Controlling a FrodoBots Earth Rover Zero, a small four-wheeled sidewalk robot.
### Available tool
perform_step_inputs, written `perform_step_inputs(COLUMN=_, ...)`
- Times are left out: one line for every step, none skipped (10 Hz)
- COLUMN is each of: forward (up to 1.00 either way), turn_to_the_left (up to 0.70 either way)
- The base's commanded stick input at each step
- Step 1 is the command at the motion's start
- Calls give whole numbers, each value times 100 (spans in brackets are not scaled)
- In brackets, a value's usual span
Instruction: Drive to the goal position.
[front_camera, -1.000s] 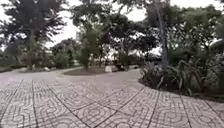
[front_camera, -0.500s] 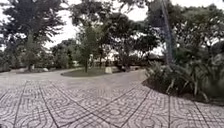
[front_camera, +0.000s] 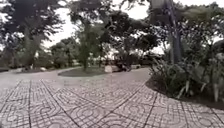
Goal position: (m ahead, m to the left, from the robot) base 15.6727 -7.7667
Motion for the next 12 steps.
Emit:
perform_step_inputs(forward=70, turn_to_the_left=0)
perform_step_inputs(forward=70, turn_to_the_left=0)
perform_step_inputs(forward=70, turn_to_the_left=0)
perform_step_inputs(forward=70, turn_to_the_left=0)
perform_step_inputs(forward=70, turn_to_the_left=0)
perform_step_inputs(forward=70, turn_to_the_left=-18)
perform_step_inputs(forward=70, turn_to_the_left=-27)
perform_step_inputs(forward=70, turn_to_the_left=-27)
perform_step_inputs(forward=70, turn_to_the_left=-27)
perform_step_inputs(forward=70, turn_to_the_left=-7)
perform_step_inputs(forward=70, turn_to_the_left=-20)
perform_step_inputs(forward=70, turn_to_the_left=-27)
